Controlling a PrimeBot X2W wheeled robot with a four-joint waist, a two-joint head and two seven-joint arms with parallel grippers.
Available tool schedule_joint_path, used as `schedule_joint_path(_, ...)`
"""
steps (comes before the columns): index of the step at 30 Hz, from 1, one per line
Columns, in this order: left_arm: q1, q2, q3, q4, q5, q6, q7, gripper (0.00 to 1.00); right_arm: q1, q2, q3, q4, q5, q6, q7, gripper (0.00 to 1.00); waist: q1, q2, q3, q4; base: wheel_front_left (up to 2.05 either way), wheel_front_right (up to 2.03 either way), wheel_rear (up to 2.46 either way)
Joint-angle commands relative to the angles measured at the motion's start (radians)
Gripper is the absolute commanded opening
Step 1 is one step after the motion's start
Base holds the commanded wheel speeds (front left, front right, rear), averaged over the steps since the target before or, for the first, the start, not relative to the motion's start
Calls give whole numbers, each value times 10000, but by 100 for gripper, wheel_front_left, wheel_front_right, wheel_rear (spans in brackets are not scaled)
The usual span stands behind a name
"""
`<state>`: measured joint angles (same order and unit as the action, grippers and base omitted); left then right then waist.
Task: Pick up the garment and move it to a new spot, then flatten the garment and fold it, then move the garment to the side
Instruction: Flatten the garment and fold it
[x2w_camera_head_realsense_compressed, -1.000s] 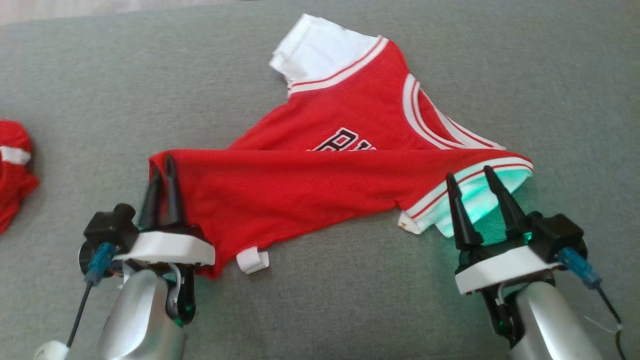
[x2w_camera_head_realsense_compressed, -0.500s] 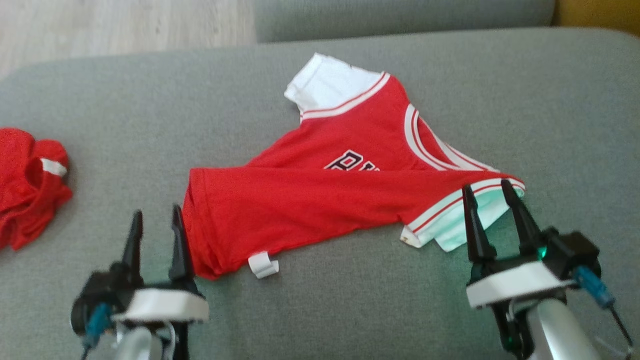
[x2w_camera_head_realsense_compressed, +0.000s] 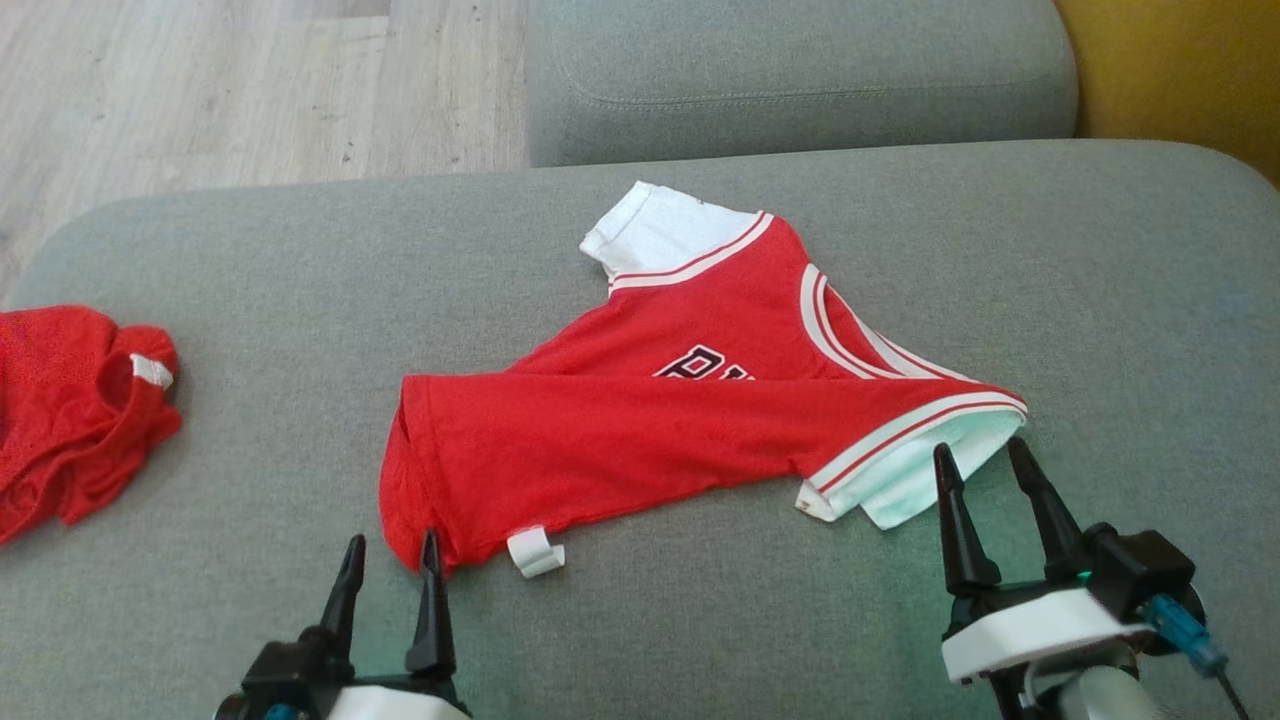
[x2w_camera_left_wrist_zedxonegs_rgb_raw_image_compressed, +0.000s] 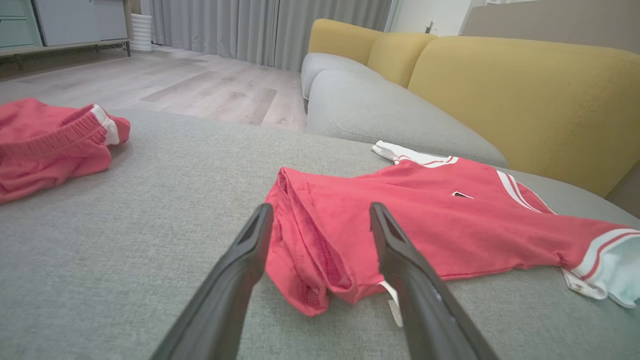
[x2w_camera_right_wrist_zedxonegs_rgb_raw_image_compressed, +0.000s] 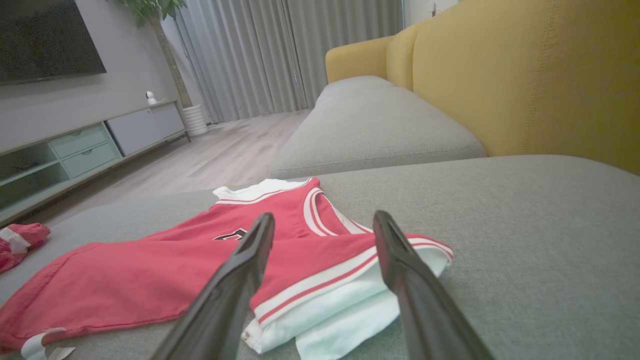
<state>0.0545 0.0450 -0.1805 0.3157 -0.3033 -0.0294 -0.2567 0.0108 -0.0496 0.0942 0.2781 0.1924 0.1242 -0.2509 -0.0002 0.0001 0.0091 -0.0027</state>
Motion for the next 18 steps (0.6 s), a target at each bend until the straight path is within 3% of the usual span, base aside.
schedule_joint_path(1, -355, 54, 181, -282, 40, 10, -51, 100, -309, -9, 283, -232, 28, 65, -109, 100, 2, -1, 7, -16, 0, 0, 0)
schedule_joint_path(7, -736, 54, -459, 475, -275, -324, -51, 100, -376, -8, 513, -37, -47, 65, -109, 100, 2, -1, 247, -154, 0, 0, 0)
schedule_joint_path(18, -1486, 53, -600, 1594, -812, -271, -51, 100, -633, -7, 456, 113, -257, 65, -109, 100, 2, -1, 713, -542, 0, 0, 0)
